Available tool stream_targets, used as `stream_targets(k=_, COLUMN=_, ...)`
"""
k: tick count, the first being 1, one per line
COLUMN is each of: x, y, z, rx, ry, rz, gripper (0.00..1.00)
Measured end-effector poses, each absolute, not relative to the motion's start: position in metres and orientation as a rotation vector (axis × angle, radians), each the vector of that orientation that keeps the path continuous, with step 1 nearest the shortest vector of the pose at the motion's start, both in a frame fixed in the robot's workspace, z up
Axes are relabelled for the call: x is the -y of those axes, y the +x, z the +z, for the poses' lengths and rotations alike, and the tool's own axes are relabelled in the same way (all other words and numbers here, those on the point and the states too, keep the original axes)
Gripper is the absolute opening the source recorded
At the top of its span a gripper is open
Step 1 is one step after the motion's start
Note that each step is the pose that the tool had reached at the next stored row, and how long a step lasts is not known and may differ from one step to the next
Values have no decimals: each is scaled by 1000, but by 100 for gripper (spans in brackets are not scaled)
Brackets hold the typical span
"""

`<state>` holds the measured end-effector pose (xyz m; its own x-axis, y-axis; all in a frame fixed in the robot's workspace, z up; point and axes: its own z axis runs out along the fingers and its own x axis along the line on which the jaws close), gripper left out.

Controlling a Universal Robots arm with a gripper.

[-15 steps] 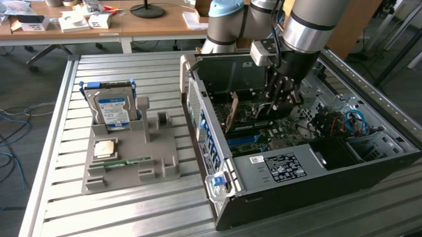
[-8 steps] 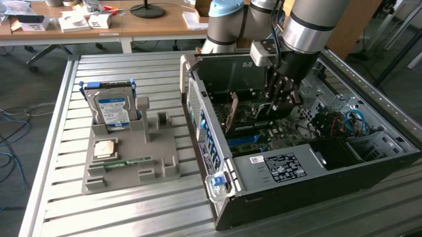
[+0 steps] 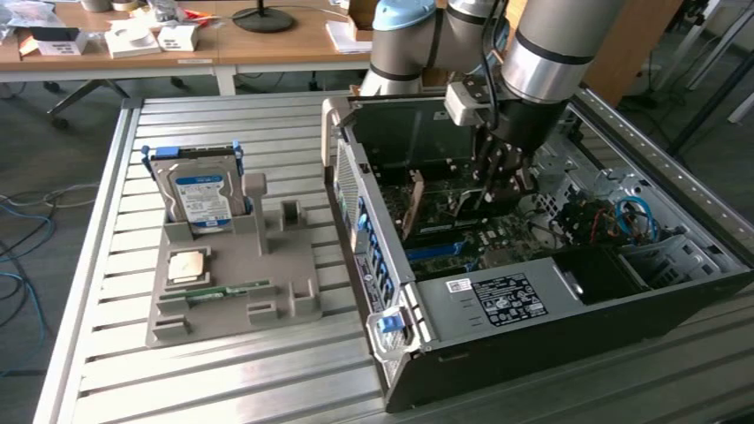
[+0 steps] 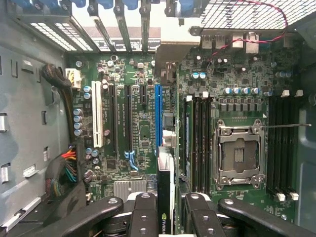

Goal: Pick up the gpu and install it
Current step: 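Insert the gpu into the slot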

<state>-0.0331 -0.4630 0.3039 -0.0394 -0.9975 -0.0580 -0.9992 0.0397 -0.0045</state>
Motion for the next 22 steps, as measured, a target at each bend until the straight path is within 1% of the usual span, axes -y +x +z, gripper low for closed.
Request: stream_targets(k=22, x=463, y=-38, z=296, rx=-2232, ry=-2145, rz=58, gripper=26)
